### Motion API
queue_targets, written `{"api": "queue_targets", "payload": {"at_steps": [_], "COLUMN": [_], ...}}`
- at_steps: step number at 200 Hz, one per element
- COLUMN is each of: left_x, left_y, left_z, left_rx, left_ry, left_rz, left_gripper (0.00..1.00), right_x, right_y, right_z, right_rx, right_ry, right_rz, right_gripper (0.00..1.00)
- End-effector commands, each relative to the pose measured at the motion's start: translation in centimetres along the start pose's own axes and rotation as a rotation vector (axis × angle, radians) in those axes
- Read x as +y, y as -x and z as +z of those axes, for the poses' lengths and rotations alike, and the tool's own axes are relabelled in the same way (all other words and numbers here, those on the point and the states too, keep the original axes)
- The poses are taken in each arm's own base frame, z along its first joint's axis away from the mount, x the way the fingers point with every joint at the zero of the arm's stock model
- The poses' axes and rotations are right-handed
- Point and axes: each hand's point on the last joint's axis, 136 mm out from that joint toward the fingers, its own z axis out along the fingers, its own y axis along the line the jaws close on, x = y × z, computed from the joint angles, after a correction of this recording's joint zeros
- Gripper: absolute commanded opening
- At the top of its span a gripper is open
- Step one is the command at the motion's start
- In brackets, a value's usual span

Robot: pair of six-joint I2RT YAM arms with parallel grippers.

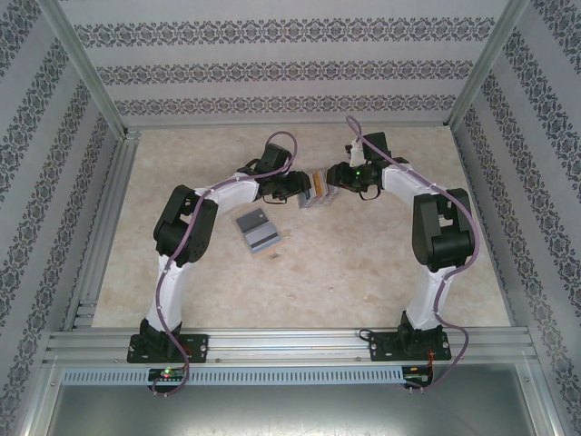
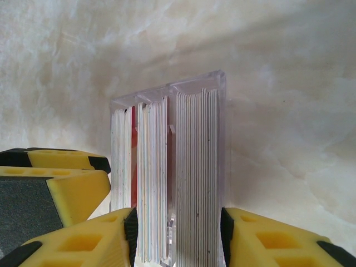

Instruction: Put the credit cards into the card holder

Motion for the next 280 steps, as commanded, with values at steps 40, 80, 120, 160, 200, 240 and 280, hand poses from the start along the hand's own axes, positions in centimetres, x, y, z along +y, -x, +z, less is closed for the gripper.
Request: {"api": "queue_targets", "payload": {"at_steps": [40, 80, 120, 160, 200, 240, 280], "left_x": [-0.2, -0.4, -0.4, -0.5, -0.7, -0.9, -1.0], "left_y": [-1.0, -1.0, -0.9, -1.0, -0.9, -0.9, -0.7], "left_z": [0.9, 1.0, 0.8, 0.7, 0.6, 0.3, -0.1], "left_rx": [0.026, 0.030, 0.027, 0.029, 0.027, 0.025, 0.018], "left_ry": [-0.013, -0.024, -0.018, -0.019, -0.026, -0.028, -0.025], "left_rz": [0.001, -0.001, 0.003, 0.005, 0.007, 0.010, 0.017], "left_gripper": [0.50, 0.50, 0.50, 0.50, 0.50, 0.50, 0.50], "right_x": [2.4, 2.6, 2.8, 3.4, 3.4, 1.8, -0.6], "right_y": [0.1, 0.1, 0.2, 0.3, 0.3, 0.5, 1.1], "right_z": [-1.4, -1.6, -1.8, -2.4, -2.5, -2.4, -2.5], "right_rx": [-0.018, -0.018, -0.023, -0.032, -0.032, -0.043, -0.064], "right_ry": [0.041, 0.046, 0.048, 0.062, 0.063, -0.021, -0.165], "right_rz": [-0.055, -0.058, -0.063, -0.066, -0.067, -0.069, -0.085], "right_gripper": [0.46, 0.46, 0.46, 0.46, 0.46, 0.45, 0.46]}}
